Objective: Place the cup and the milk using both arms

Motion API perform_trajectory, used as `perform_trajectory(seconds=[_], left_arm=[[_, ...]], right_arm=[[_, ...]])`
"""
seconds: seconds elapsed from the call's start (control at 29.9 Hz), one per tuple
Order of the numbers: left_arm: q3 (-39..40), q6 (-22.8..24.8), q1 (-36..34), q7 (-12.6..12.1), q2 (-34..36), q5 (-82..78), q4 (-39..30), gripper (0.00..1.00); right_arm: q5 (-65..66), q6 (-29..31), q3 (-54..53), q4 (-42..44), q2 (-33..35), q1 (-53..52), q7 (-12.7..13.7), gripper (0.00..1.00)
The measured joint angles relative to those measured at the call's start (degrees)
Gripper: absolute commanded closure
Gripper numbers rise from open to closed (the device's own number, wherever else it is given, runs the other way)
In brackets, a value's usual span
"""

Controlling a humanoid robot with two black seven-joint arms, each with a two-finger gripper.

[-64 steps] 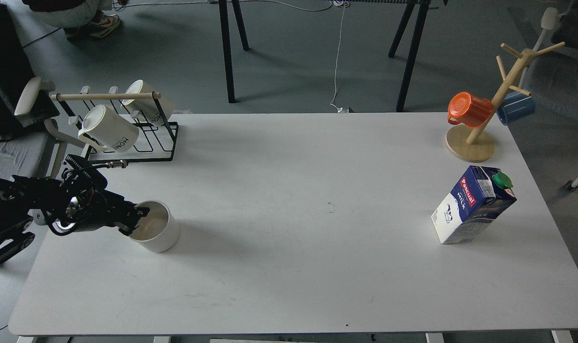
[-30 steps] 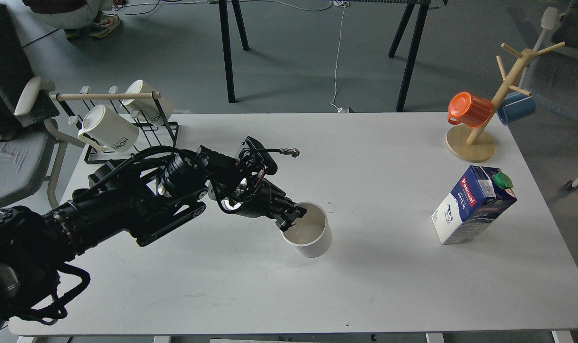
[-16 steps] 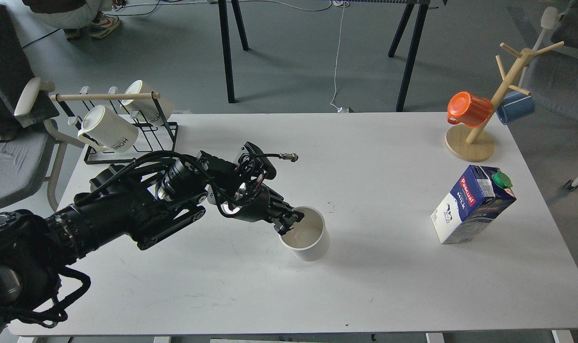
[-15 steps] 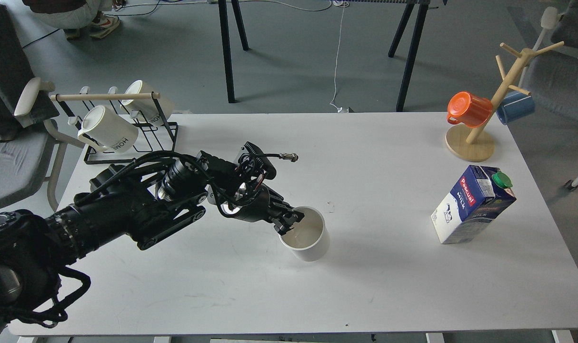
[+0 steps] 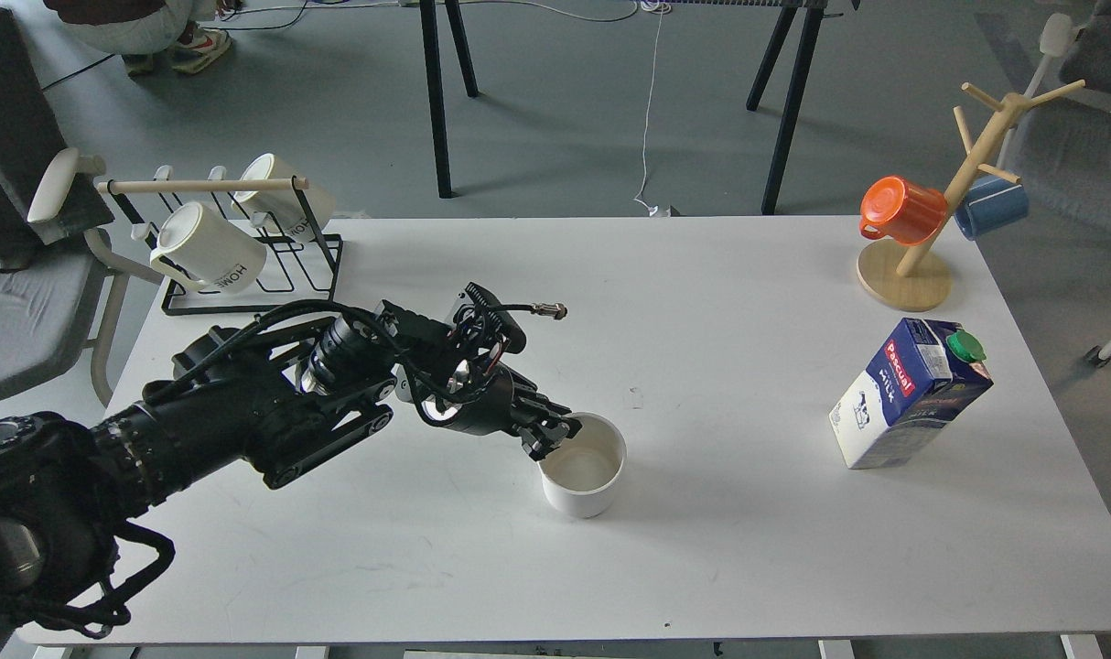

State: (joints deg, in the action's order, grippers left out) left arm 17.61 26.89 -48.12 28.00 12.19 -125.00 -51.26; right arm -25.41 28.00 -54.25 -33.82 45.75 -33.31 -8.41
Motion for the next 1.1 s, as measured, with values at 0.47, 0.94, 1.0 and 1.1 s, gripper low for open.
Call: perform_trajectory(seconds=[0.47,0.94,1.0,1.1], left_arm=[[8.94,1.12,-2.64,0.0,11.75,35.05,-6.47,0.17],[18.1,1.11,1.96,-0.01,34.04,81.7,-11.99,0.17],[18.65,1.11,2.8,-0.01,34.86,86.81,-11.67,0.17],[22.78,1.11,5.72,-0.01,35.32,92.53,-10.7,0.17]], right_arm=[[0.99,0.0,5.42,-1.41,3.26,-3.12,2.53,0.01],[-0.29,0.0,6.31,-13.91,6.17,-3.69,3.29,0.01],[-6.14,0.0,6.77,-17.22,7.71,-2.22,3.52,0.01],[-17.86,0.0,7.39,-23.2,10.73,1.84,4.29,0.01]])
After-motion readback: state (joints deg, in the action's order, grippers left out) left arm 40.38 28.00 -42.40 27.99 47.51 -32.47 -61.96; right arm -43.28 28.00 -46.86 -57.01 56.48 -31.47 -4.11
